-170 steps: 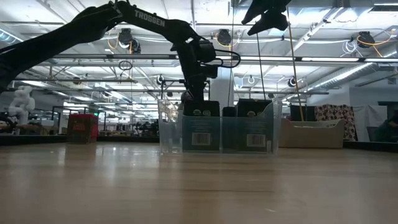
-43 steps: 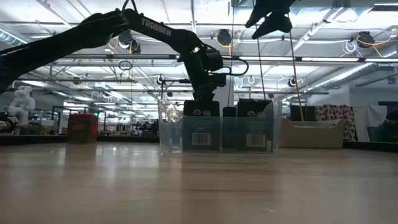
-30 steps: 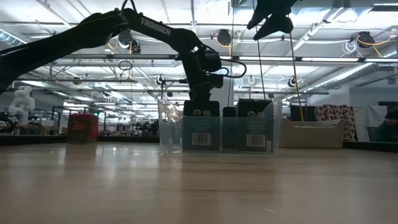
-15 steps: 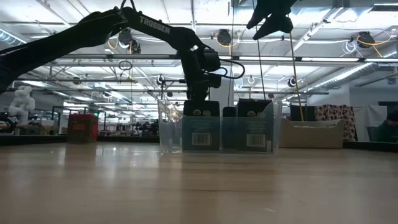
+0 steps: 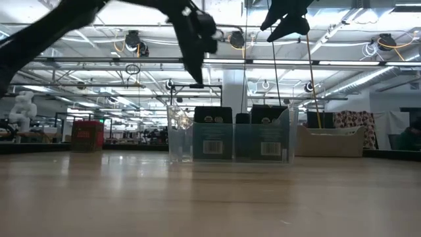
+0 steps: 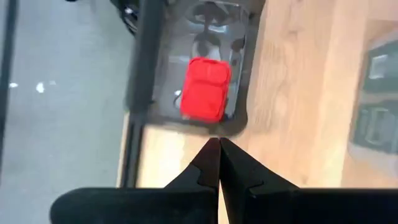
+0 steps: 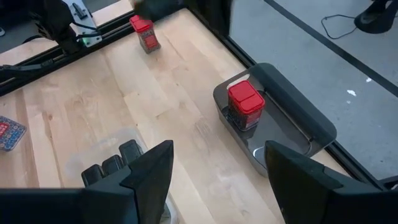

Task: Sort spices by type
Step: Put the red seasoning can into the black bin

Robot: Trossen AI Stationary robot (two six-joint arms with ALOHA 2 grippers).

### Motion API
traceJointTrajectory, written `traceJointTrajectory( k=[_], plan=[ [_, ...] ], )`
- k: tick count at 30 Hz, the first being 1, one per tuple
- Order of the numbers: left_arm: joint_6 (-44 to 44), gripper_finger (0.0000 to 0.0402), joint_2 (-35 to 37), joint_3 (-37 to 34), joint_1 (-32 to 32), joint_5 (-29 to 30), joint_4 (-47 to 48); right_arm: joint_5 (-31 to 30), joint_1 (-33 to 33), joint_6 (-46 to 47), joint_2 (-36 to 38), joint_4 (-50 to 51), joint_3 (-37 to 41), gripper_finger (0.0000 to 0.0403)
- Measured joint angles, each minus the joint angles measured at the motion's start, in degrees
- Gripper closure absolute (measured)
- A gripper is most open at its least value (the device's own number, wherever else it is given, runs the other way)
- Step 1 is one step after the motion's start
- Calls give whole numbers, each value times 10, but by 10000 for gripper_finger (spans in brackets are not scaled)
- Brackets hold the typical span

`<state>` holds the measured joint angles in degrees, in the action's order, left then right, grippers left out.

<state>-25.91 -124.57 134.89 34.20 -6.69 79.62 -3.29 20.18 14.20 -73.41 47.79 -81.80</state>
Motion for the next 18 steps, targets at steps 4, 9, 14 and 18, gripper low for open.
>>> traceJointTrajectory(
  k=[4,9,14,18],
  plan=[
    [16,394,55,-1,9,44,23,0,0,1,0,0,0,167],
    [44,394,138,-35,24,57,78,0,-3,6,0,1,0,167],
    [71,394,247,-167,37,64,84,0,-10,7,0,1,0,167],
    [89,394,342,-308,50,71,66,0,-12,2,0,-30,4,167]
  ],
)
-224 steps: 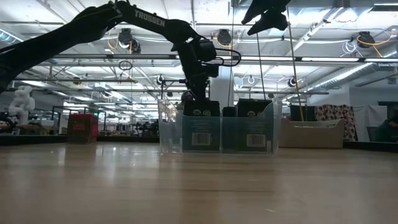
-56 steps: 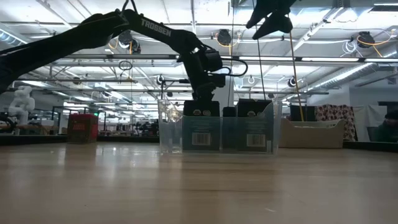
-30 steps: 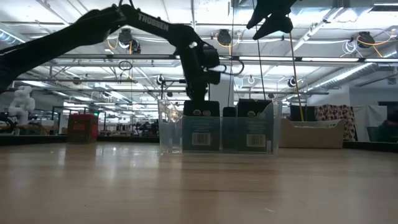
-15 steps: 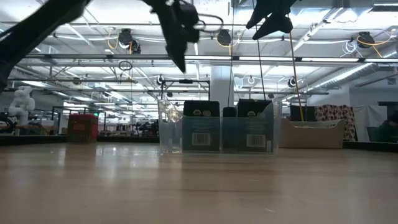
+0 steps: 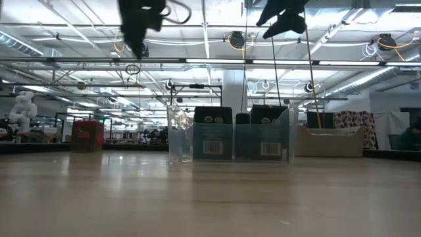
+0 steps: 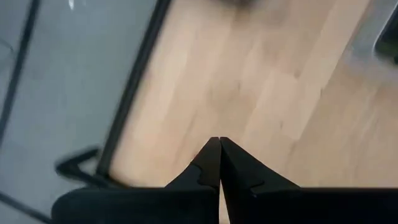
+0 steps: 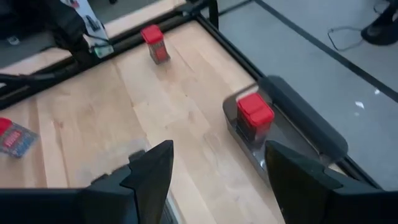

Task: Sort spices by type
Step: Put the red seasoning can into the black bin

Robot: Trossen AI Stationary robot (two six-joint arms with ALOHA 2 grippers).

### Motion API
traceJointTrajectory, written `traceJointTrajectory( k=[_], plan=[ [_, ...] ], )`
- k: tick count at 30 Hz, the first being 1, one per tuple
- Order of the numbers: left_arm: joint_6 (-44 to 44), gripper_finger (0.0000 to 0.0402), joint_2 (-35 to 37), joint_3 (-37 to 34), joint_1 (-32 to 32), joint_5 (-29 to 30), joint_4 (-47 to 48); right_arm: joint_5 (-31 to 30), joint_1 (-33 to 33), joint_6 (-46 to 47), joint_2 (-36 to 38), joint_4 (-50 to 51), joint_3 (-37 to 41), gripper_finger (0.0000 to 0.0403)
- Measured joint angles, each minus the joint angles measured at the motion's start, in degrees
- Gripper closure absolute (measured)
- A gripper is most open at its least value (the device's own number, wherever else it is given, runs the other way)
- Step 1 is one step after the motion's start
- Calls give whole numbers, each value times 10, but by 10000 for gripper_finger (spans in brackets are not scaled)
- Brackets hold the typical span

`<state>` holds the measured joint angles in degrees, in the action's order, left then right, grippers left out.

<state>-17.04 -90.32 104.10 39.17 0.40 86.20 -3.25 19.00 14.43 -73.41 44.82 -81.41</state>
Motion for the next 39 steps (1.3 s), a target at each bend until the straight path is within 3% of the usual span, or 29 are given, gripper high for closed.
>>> traceJointTrajectory(
  k=[7,15,19,31,39],
  plan=[
    [-34,394,96,-194,24,2,-4,0,0,-26,0,-69,3,167],
    [-106,371,91,-346,43,28,-9,2,0,-33,0,-87,3,167],
    [-109,325,84,-371,43,44,-15,3,-4,-33,0,-80,3,167],
    [-208,133,83,-385,59,69,-116,4,-7,-42,0,-60,3,167],
    [-236,67,83,-447,85,97,-162,3,-8,-51,0,-24,3,167]
  ],
)
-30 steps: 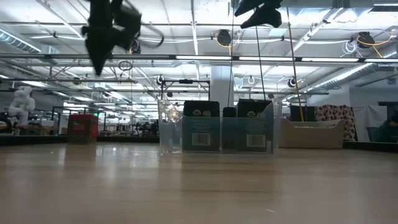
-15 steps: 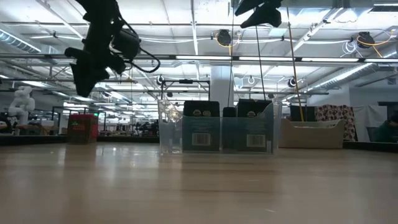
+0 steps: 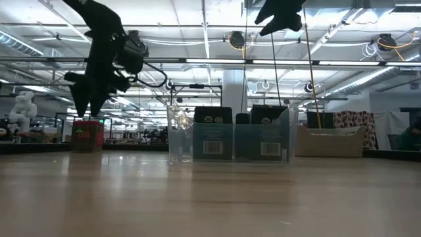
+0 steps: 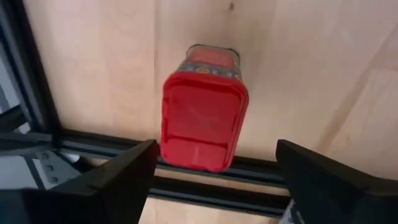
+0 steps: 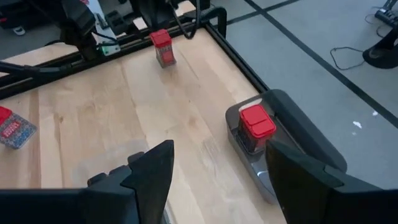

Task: Sort spices by type
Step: Put the red seasoning can into the black bin

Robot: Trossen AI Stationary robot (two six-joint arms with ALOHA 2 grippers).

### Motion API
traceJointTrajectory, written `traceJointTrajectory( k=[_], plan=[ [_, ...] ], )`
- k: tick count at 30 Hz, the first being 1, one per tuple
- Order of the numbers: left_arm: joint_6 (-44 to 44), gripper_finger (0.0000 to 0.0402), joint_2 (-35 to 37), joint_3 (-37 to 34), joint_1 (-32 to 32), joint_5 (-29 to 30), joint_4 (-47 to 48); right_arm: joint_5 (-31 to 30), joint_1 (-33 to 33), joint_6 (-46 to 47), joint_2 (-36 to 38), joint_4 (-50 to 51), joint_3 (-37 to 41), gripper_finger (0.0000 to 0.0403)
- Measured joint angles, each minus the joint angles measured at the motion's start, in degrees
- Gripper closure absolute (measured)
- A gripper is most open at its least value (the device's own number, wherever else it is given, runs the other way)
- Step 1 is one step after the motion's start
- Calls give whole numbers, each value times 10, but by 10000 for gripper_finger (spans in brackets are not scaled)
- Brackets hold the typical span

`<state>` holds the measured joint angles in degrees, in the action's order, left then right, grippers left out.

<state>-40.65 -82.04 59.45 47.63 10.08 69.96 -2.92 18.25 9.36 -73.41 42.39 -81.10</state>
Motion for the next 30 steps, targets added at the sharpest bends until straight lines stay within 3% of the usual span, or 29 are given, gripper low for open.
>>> traceJointTrajectory(
  k=[6,15,30],
  plan=[
    [-6,58,0,-25,0,36,-41,0,0,-17,0,-11,0,167],
    [-22,58,0,-64,0,37,-96,0,0,-26,0,-19,0,167],
    [-21,70,-5,-76,0,39,-95,0,0,-21,0,-19,0,167]
  ],
)
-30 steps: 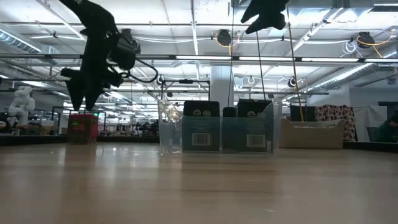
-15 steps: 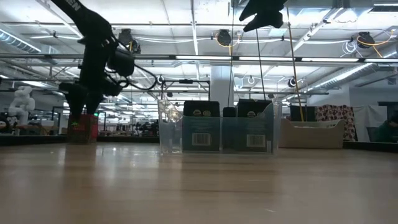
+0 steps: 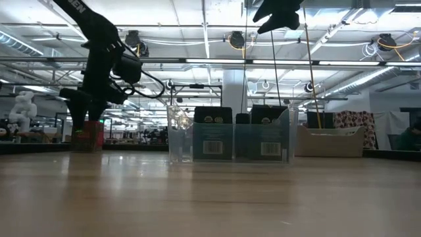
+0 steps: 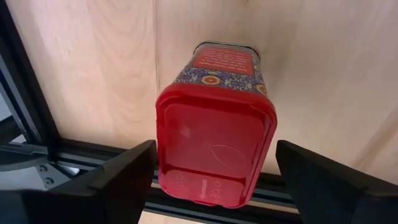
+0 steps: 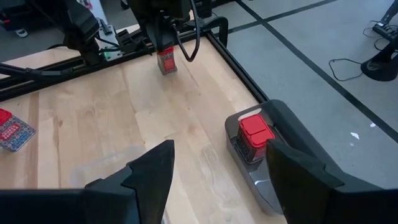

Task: Sort spices by type
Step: Put the red seasoning can into the black bin

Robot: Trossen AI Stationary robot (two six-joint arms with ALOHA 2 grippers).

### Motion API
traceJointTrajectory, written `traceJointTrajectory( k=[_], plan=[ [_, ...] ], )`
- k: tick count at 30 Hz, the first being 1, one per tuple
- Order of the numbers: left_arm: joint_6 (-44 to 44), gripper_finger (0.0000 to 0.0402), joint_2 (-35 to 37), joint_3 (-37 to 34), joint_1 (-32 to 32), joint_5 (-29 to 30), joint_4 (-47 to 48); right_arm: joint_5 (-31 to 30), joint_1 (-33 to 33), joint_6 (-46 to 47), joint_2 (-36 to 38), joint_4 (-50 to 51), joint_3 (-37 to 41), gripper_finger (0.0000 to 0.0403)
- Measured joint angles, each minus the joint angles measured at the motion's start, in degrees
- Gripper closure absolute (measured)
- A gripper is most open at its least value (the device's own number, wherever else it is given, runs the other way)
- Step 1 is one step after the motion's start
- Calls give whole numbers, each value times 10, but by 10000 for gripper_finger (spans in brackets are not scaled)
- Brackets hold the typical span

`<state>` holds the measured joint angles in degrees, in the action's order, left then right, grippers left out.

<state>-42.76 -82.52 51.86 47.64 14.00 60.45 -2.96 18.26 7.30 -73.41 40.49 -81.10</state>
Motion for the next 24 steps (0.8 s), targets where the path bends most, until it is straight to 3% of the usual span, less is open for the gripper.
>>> traceJointTrajectory(
  k=[14,18,24],
  plan=[
    [22,175,0,0,0,1,0,0,0,13,0,0,0,167],
    [49,178,0,23,0,0,17,0,0,23,0,0,0,167],
    [50,178,0,112,-1,-1,47,0,0,25,0,0,0,167]
  ],
)
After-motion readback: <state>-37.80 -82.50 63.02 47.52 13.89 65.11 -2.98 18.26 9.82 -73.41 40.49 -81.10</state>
